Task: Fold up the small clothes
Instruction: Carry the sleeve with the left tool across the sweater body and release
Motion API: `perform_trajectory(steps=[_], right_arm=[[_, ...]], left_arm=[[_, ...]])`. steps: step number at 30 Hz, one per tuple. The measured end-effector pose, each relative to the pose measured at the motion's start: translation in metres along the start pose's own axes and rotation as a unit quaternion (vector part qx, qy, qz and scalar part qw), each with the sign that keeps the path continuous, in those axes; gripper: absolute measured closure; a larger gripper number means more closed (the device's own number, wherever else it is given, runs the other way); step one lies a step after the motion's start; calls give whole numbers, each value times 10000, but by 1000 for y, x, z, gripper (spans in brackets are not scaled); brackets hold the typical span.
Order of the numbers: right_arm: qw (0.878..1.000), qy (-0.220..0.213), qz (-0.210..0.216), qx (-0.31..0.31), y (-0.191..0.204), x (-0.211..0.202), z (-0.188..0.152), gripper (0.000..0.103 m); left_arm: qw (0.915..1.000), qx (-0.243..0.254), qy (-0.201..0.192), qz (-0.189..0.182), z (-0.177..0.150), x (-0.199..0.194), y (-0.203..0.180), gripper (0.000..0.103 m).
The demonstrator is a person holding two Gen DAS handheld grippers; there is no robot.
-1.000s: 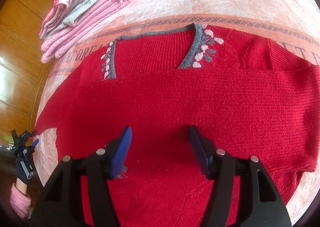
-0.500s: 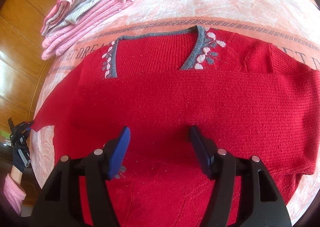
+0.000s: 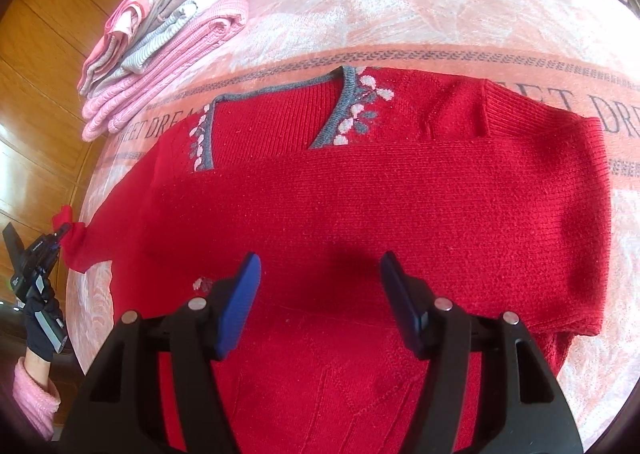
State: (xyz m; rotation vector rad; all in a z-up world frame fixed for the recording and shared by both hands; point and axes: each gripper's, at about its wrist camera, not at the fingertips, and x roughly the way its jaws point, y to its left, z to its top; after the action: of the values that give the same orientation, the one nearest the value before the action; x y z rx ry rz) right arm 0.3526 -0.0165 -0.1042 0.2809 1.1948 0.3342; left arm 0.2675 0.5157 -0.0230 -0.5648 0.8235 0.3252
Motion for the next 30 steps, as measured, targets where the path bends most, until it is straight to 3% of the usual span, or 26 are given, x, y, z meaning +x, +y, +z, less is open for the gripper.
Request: perform_trajectory(steps=[6, 12, 21, 24, 27, 30], right_arm=[[10000, -30, 25, 50, -16, -10, -6, 41], [9999, -77, -40, 141, -42, -22, -14, 41], [9994, -110, -34, 320, -72, -30, -22, 41], [9994, -99, -10, 330, -75, -29, -23, 41], [9996, -81, -57, 261, -73, -29, -23, 41], [9997, -64, -109, 207, -72, -27, -23, 40]], left_arm=[[9965, 426, 341, -630, -32, 23, -94, 94], [9872, 892, 624, -1166, -69, 38, -178, 94], [9727, 1331, 983, -1629, -121, 62, -265, 94], [9615, 1523, 1418, -1796, -139, 79, -282, 89], [9416, 1585, 2100, -2101, -159, 95, -287, 82], [9246, 1956, 2180, -2436, -164, 81, -290, 77]])
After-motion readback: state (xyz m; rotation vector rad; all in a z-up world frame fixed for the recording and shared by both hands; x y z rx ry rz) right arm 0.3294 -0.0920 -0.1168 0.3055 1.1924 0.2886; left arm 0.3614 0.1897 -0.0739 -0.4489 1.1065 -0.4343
